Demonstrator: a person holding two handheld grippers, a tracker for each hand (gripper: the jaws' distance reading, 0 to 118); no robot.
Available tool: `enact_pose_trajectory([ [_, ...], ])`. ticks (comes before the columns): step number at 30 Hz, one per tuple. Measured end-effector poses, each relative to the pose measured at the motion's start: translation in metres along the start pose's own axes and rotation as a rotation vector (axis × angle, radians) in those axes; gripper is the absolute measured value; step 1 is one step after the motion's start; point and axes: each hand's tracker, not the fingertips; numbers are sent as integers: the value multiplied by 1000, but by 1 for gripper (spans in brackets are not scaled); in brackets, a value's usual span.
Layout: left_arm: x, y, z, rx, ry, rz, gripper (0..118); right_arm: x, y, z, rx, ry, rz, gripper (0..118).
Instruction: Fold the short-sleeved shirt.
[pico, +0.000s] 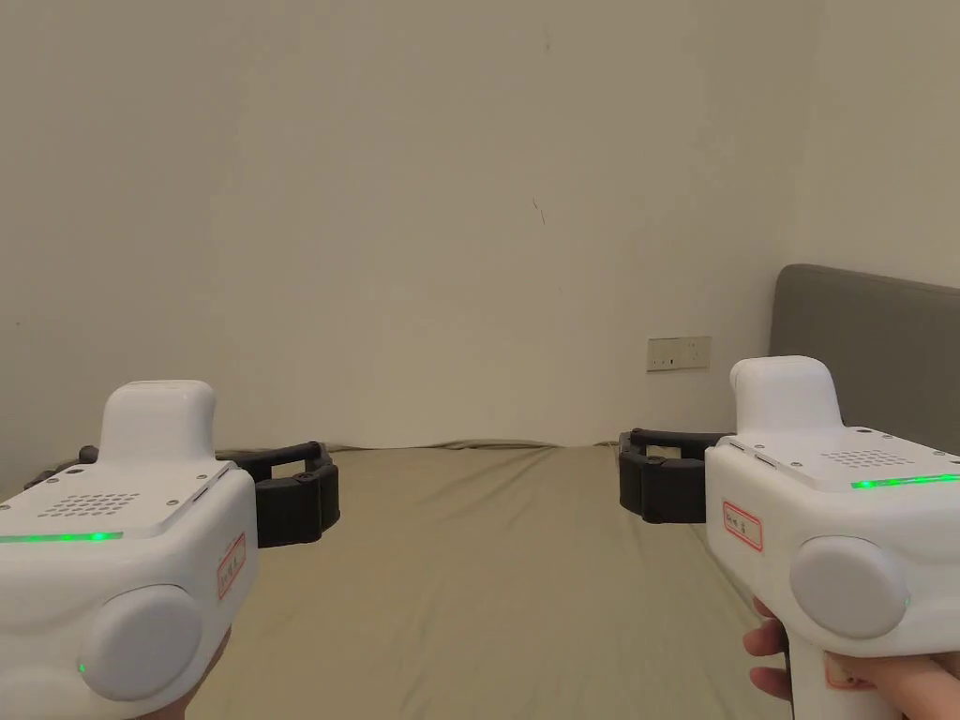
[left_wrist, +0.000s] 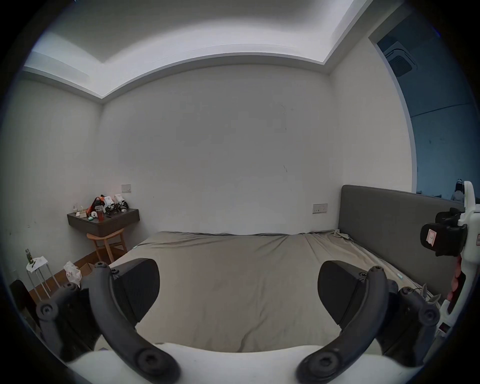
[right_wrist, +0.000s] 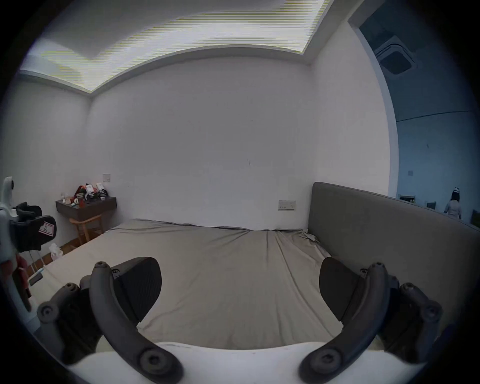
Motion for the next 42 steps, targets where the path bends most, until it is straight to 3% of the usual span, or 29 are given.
enact_pose_trajectory([
  [5,-1,0,2,-4,-32,16,118,-6,-3,0,5,-30,38,118],
  [18,0,0,3,-26,-37,1,118,5,1,2,7,29,-71,118],
  [42,4,0,6,-51,-64,-14,118,-6,5,15,31,65,-58,118],
])
